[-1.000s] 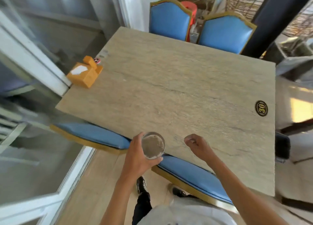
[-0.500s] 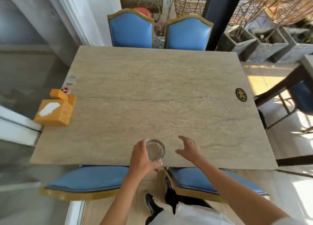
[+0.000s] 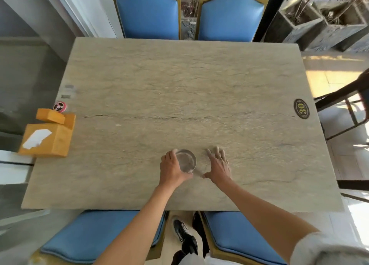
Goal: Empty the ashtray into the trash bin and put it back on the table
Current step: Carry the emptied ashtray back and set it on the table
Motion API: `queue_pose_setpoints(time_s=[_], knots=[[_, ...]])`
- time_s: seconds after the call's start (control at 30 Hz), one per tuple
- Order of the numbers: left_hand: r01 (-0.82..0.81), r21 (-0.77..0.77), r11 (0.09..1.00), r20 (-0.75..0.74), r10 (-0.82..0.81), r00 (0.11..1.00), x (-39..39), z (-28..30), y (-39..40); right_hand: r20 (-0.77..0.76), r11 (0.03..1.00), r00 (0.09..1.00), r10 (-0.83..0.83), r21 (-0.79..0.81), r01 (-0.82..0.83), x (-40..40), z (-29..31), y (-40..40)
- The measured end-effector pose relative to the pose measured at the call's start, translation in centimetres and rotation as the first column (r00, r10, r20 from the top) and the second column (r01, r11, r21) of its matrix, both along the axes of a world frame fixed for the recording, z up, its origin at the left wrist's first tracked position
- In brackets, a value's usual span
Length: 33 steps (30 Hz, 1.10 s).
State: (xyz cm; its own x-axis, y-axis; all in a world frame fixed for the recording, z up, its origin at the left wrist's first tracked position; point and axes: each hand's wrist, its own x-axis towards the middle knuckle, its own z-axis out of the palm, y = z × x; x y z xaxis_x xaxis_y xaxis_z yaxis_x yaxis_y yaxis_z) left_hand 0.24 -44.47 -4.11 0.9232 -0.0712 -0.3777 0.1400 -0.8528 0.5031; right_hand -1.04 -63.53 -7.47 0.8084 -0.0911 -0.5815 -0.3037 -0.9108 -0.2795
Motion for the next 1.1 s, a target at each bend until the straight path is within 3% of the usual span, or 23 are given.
queue_pose_setpoints(time_s=[0.4,0.67,1.1], knots=[[-0.039,0.017,0.999,0.063,0.038,0.997,4.2,-3.5,-3.4,-0.002,0.999,1.0,-0.016,-0.038,0.016,0.7,-0.1,0.5],[-0.19,0.051,0.98,0.145,0.181,0.973,3.9,-4.7,-5.0,0.004,0.999,1.0,-0.03,-0.029,0.03,0.7,-0.2,0.5],[-0.244,0.055,0.968,0.117,0.237,0.964,15.4,-5.2,-6.0,-0.014,0.999,0.999,-0.033,-0.032,0.032,0.8,-0.1,0.7]])
